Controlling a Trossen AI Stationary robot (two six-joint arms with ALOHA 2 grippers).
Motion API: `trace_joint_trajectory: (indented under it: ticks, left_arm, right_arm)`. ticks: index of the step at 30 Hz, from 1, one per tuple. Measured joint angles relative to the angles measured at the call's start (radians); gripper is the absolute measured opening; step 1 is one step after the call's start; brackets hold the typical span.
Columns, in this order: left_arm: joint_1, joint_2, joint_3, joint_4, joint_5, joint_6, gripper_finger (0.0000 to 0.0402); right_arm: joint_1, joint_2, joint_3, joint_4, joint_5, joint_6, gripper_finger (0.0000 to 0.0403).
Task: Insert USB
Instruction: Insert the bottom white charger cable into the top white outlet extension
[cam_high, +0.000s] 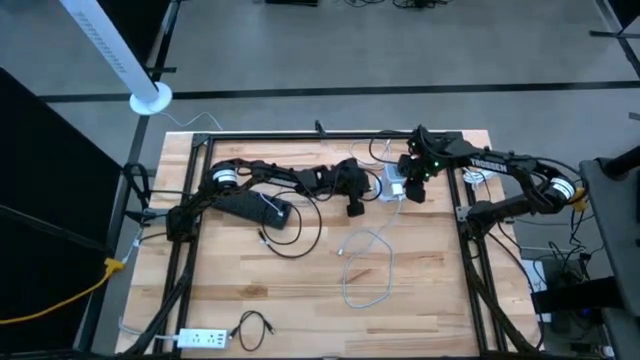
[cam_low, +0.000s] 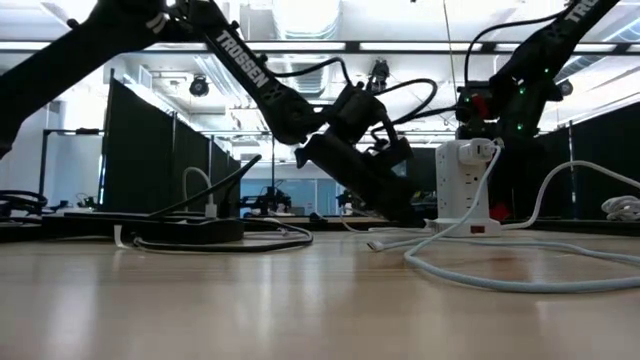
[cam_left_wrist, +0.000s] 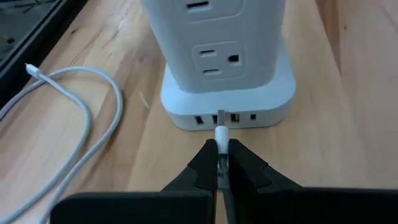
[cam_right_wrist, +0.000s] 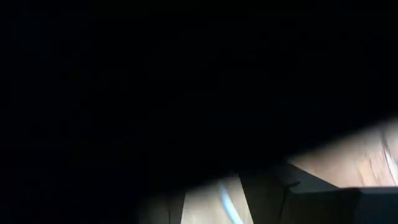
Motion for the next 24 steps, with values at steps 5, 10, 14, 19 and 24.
trace_joint_trajectory:
  ticks: [5,10,14,19,24]
  left_arm:
    - [0.011,0.003,-0.005,0.012,0.020,0.000,0.0000]
    - [0.015,0.004,-0.012,0.025,0.037,0.000,0.0000]
    - [0.016,0.005,-0.012,0.026,0.058,0.000,0.0000]
    - [0.017,0.037,-0.015,0.064,0.080,-0.017,0.0000]
    - [0.018,0.040,-0.015,0.075,0.088,-0.019,0.0000]
  right_arm:
    - [-0.003,0.036,0.002,0.024,-0.006,-0.047,0.0097]
    - [-0.003,0.038,0.002,0.040,0.001,-0.086,0.0085]
    - [-0.003,0.039,0.001,0.046,0.002,-0.102,0.0068]
    - [-0.003,0.041,0.001,0.048,0.003,-0.103,0.0019]
    - [-0.003,0.042,0.000,0.048,-0.010,-0.119,0.0006]
